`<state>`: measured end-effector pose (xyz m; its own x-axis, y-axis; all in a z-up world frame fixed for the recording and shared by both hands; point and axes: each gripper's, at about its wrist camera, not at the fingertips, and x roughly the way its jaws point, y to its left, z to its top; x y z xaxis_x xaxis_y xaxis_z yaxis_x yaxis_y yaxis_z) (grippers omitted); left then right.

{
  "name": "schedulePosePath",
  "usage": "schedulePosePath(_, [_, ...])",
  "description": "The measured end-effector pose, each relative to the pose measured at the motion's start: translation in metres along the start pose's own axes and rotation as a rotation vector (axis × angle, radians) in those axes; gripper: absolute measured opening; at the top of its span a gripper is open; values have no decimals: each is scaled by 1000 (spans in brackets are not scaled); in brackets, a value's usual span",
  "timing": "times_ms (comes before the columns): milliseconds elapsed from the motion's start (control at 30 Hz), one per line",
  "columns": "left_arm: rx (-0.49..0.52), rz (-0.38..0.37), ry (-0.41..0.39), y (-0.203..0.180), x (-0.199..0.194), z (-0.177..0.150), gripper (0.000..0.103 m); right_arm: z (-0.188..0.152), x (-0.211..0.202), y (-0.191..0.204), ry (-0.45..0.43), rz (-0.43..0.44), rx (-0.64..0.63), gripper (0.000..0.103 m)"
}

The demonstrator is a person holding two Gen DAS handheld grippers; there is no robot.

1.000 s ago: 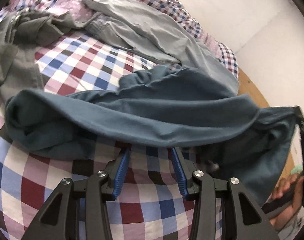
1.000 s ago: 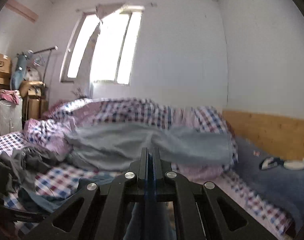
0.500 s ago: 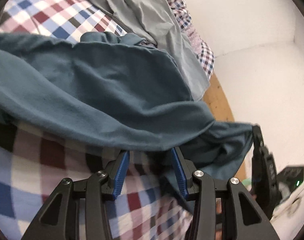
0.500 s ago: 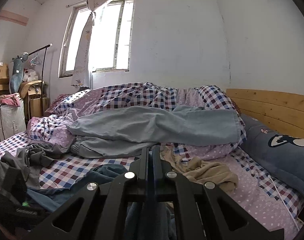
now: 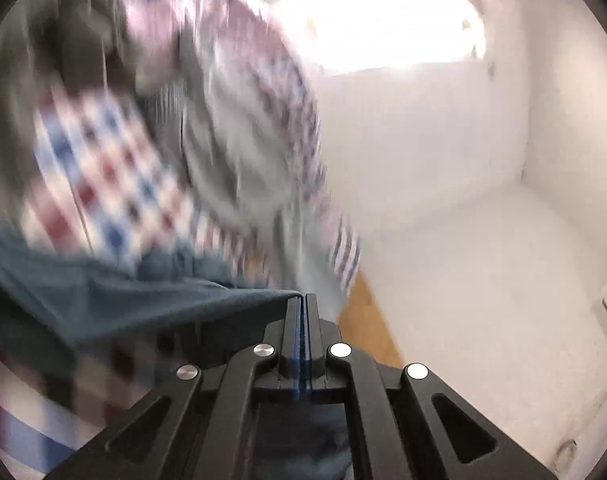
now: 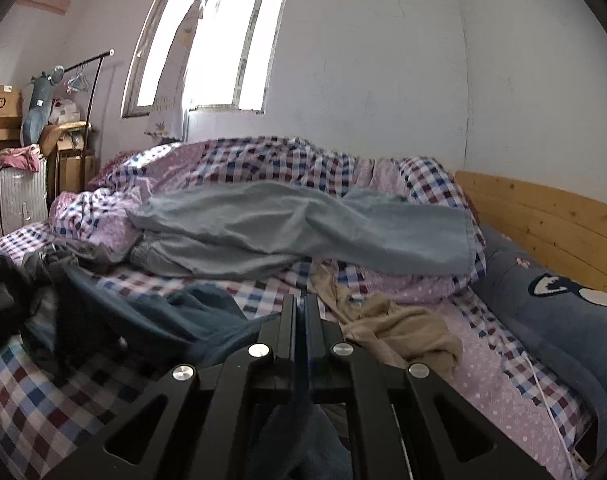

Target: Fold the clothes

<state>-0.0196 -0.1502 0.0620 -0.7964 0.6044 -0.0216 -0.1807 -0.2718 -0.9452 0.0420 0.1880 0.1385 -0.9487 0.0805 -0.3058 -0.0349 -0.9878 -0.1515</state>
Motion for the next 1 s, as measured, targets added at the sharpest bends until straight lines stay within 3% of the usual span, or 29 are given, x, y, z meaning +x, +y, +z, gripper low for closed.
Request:
schedulePosePath(100, [22, 8, -106, -7, -22, 20, 0, -6, 3, 3, 17, 21, -35, 2])
schedulePosePath(233, [32, 35, -155, -6, -35, 28, 0, -13, 3, 17, 31, 96, -105, 2])
schedulePosePath(267, [28, 34, -160, -3, -37, 29, 0, -14, 4, 21, 42, 148, -121, 2])
schedulePosePath(367, [28, 61, -199, 2, -45, 32, 0, -19, 1, 40, 98, 412, -178, 2])
schedulePosePath(567, [44, 111, -291, 0, -73, 46, 0, -62, -18, 113, 331, 763, -503, 2])
schedulePosePath(667, [63, 154, -354, -4, -87, 51, 0, -83, -20, 120, 405, 775, -583, 2])
schedulePosePath(1000, [237, 384, -641, -40, -146, 69, 0, -86, -8, 70, 466, 694, -513, 2])
